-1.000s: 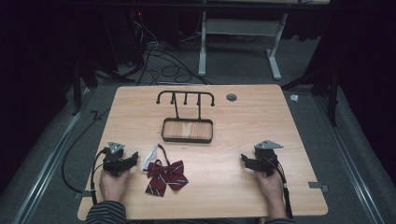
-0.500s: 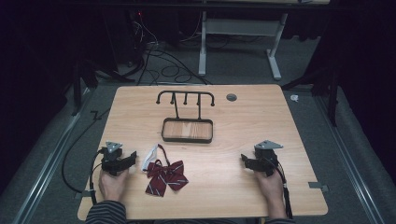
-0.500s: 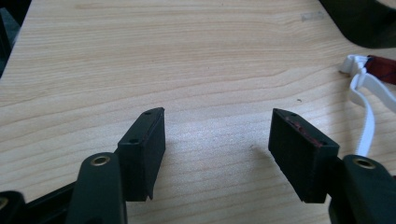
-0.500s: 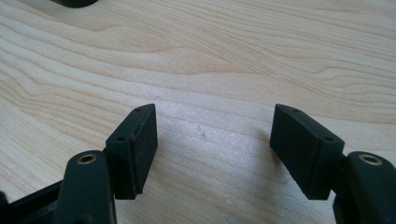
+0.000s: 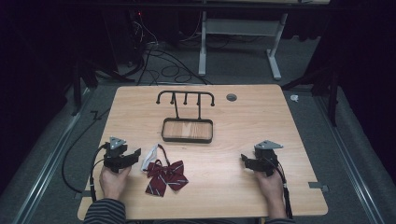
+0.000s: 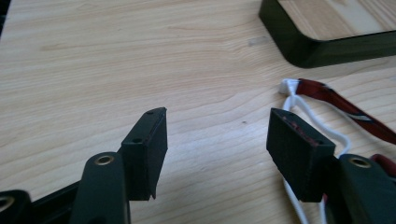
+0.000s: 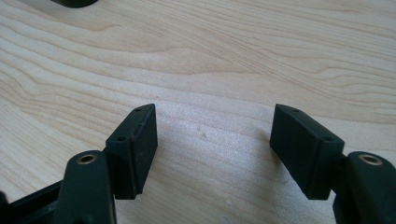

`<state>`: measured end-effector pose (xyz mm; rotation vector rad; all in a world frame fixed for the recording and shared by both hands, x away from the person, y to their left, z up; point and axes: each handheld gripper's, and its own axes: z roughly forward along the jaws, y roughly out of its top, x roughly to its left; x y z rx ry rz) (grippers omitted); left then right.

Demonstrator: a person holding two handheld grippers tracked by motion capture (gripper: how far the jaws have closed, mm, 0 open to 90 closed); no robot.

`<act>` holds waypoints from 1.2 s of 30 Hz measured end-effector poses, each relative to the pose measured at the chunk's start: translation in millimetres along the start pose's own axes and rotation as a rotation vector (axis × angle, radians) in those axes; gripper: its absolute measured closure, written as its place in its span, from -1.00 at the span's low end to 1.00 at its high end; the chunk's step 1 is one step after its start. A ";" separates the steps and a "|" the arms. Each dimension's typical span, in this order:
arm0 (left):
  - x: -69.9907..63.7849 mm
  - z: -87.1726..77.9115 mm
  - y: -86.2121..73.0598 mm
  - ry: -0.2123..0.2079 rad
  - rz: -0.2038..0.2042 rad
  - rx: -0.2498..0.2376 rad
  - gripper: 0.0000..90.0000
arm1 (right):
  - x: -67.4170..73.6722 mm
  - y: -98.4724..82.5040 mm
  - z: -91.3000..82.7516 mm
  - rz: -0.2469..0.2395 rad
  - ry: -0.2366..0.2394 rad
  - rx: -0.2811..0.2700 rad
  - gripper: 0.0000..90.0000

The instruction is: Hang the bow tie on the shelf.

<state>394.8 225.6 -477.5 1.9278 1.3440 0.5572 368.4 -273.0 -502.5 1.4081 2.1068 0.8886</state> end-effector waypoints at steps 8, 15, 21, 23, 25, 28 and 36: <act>-13.4 2.1 10.9 -0.005 0.073 0.005 -0.12 | 0.0 0.0 0.0 0.001 0.001 -0.001 -0.26; -16.8 5.9 16.2 -0.032 0.068 0.013 -0.08 | -0.1 -0.1 0.0 0.000 0.001 0.000 -0.26; -24.4 13.2 24.9 -0.076 0.083 0.035 -0.02 | 0.0 -0.1 -0.1 0.000 0.001 0.000 -0.26; -27.4 16.8 27.2 -0.073 0.096 0.048 0.00 | 0.0 -0.1 0.0 0.000 0.001 -0.001 -0.26; -30.9 19.8 29.5 -0.074 0.107 0.053 0.02 | 0.0 -0.1 -0.1 0.000 0.001 -0.001 -0.26; -35.3 24.2 32.5 -0.072 0.123 0.057 0.03 | 0.0 -0.1 -0.1 0.000 0.001 -0.001 -0.26; -37.4 41.1 30.4 -0.093 0.113 0.109 0.14 | -0.1 -0.2 -0.2 0.001 0.001 0.000 -0.26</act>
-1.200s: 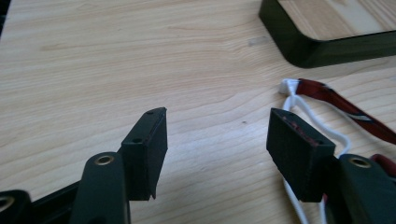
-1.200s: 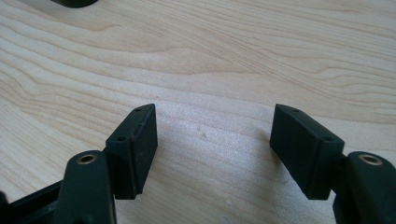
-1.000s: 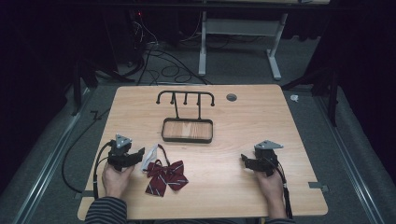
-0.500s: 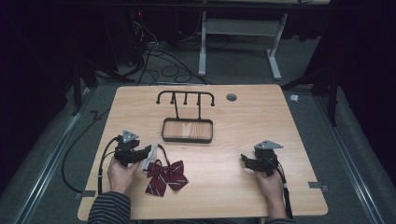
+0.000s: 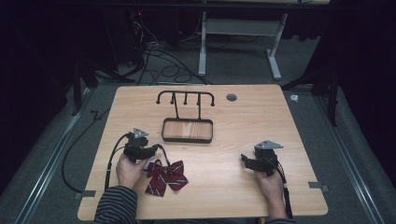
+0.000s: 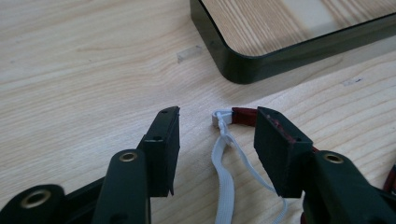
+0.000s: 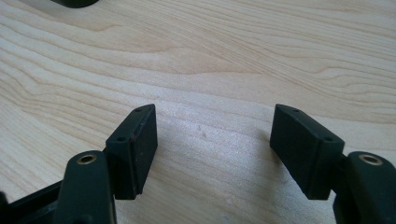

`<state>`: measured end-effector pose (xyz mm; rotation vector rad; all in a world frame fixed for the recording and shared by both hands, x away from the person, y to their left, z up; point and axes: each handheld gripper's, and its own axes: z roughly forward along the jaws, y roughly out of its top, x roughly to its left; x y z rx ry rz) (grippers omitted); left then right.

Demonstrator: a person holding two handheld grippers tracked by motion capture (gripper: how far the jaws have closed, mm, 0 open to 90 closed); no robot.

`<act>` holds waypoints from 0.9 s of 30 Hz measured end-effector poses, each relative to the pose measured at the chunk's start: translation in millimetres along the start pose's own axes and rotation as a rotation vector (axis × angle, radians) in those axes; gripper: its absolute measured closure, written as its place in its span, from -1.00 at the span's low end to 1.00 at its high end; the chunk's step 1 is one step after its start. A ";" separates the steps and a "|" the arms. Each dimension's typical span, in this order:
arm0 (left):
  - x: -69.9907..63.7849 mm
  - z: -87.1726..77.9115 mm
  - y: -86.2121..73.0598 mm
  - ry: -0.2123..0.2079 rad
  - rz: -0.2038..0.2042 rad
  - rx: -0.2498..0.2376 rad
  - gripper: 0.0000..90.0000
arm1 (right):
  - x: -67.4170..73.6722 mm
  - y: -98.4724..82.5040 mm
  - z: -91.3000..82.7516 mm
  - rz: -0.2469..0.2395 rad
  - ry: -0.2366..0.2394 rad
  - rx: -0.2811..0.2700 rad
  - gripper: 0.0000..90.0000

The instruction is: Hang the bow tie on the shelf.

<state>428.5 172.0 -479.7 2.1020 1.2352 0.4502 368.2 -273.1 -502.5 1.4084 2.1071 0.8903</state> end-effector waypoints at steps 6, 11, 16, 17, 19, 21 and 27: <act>-2.3 9.1 -0.2 -0.002 0.005 0.021 0.25 | -0.1 0.0 0.0 -0.001 0.001 0.000 -0.26; -2.2 14.1 -0.6 0.024 0.004 0.045 0.39 | -0.1 -0.1 0.0 -0.001 0.002 0.000 -0.26; -4.3 14.9 -0.9 0.022 0.020 0.049 0.63 | -0.1 -0.1 0.0 -0.001 0.001 0.000 -0.26; -5.3 15.0 -1.0 0.024 0.024 0.047 0.70 | -0.1 -0.1 0.0 -0.001 0.001 0.000 -0.26; -7.5 14.7 -0.8 0.020 0.036 0.053 0.85 | -0.1 -0.1 0.0 -0.001 0.001 0.000 -0.26; -7.6 14.4 -0.8 0.018 0.037 0.056 0.88 | -0.1 -0.1 0.0 -0.001 0.001 0.000 -0.26; -6.4 13.3 -1.1 0.002 0.034 0.061 0.91 | -0.1 -0.1 0.0 -0.001 0.001 0.000 -0.26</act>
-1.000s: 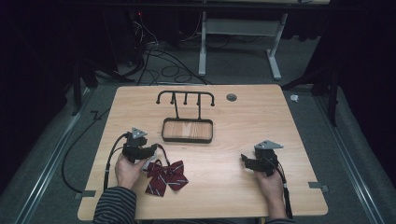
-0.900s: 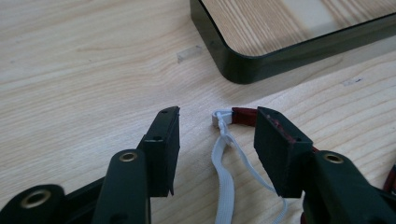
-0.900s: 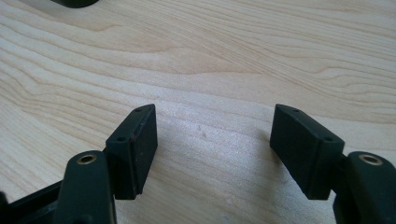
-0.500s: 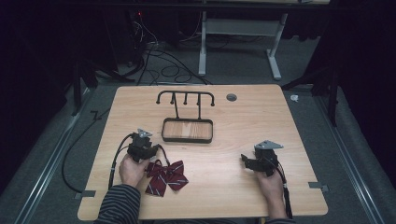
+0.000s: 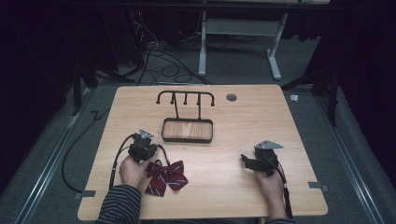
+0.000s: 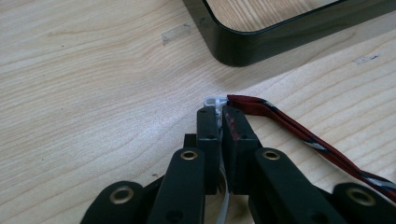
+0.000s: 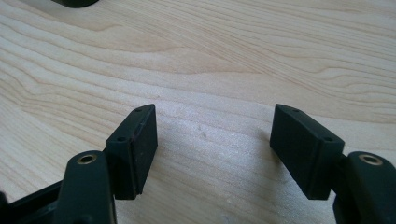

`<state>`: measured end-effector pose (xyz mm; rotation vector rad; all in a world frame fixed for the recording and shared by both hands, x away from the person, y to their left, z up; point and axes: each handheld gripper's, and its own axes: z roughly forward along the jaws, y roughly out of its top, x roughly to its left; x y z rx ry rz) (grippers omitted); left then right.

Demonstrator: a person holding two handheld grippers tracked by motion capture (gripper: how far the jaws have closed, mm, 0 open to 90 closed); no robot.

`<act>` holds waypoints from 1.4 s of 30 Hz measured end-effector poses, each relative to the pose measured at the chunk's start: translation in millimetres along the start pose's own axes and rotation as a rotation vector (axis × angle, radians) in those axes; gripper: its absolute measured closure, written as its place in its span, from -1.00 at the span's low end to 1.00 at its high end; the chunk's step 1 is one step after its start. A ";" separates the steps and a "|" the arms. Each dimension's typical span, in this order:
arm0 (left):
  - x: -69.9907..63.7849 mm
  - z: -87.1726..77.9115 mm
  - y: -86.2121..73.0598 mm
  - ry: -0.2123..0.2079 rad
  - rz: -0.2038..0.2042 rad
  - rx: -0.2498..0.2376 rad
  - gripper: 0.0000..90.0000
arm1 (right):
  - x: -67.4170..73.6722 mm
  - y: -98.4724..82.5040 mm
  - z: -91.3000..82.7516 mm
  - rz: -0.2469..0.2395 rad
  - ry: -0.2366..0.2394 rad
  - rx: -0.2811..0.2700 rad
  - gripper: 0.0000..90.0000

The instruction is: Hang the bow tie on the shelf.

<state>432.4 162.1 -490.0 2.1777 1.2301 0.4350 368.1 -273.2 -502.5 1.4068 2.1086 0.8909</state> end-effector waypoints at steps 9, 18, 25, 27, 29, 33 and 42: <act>-5.4 -14.3 1.3 -0.037 0.019 -0.022 0.92 | 0.1 0.0 0.0 0.000 0.001 0.000 -0.26; -8.6 -46.2 0.6 -0.064 0.035 -0.074 0.93 | 0.3 0.0 0.0 -0.001 0.001 0.000 -0.26; -11.4 -63.8 3.2 -0.088 0.038 -0.111 0.93 | 0.4 0.0 -0.1 0.000 0.001 0.000 -0.26; -14.0 -71.2 7.2 -0.093 0.051 -0.130 0.93 | 0.3 0.0 0.0 0.000 0.000 0.000 -0.26; -14.6 -73.7 8.7 -0.094 0.055 -0.140 0.93 | 0.3 0.0 0.0 0.000 0.000 0.000 -0.26; -14.4 -78.9 13.0 -0.100 0.055 -0.155 0.93 | 0.3 0.0 0.0 -0.001 0.002 0.000 -0.26; -19.8 -93.1 25.5 -0.114 0.081 -0.199 0.93 | 0.2 0.0 0.0 -0.001 0.002 0.000 -0.26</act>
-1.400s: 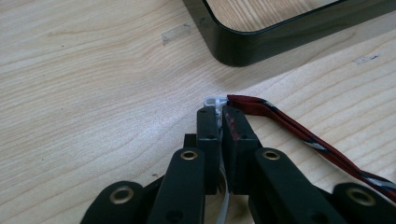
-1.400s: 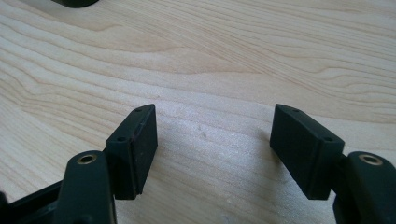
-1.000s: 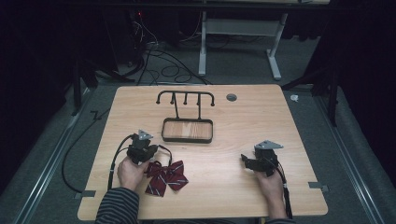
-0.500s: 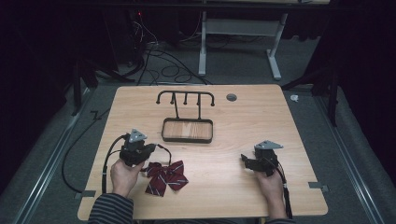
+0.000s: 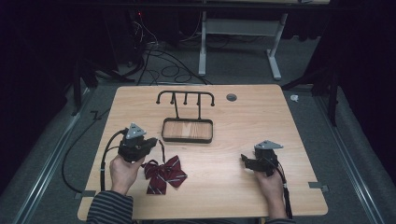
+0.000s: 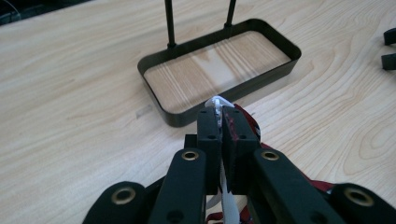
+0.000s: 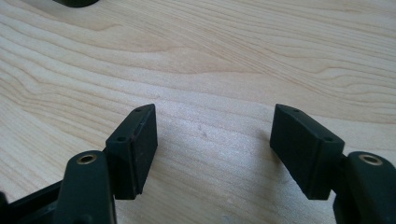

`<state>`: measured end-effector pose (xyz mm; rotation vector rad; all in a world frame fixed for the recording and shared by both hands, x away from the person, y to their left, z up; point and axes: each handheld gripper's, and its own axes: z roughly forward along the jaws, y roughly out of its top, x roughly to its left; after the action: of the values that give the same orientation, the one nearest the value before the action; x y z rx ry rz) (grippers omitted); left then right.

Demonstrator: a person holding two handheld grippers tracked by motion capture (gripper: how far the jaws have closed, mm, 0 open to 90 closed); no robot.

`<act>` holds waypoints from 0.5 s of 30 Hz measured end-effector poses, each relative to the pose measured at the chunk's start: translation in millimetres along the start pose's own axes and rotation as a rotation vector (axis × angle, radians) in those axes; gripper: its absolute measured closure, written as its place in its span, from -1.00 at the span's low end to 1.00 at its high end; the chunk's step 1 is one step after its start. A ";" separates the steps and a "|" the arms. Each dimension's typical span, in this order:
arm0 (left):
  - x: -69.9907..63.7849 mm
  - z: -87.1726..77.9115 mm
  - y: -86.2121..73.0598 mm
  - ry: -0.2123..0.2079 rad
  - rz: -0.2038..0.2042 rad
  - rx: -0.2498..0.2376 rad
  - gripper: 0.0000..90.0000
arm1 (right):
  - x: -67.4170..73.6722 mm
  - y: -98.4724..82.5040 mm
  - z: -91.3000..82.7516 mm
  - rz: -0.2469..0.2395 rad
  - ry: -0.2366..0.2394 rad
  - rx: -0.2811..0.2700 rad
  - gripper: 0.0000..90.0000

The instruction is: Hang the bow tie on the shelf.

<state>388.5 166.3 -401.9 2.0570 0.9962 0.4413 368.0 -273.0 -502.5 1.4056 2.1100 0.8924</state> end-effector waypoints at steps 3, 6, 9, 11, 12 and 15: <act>-3.1 -4.5 6.5 -0.003 0.017 -0.020 0.93 | 0.0 0.0 0.0 0.000 0.000 0.000 -0.26; -5.5 -9.0 12.5 -0.011 0.029 -0.036 0.93 | 0.0 0.0 0.0 0.000 0.000 0.000 -0.26; -5.9 -11.9 17.1 -0.022 0.026 -0.054 0.93 | 0.0 0.0 0.0 0.000 0.000 0.000 -0.26; -6.1 -12.9 19.4 -0.020 0.028 -0.058 0.93 | 0.0 0.0 0.0 0.000 0.000 0.000 -0.26; -6.9 -13.7 21.2 -0.017 0.035 -0.060 0.93 | -0.1 0.0 0.0 0.000 -0.001 0.000 -0.26; -9.6 -16.2 26.0 -0.014 0.050 -0.069 0.93 | -0.2 0.0 0.0 0.000 0.000 0.000 -0.26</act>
<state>385.8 157.2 -371.1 2.0245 0.9105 0.4794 368.1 -273.2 -502.5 1.4056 2.1101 0.8920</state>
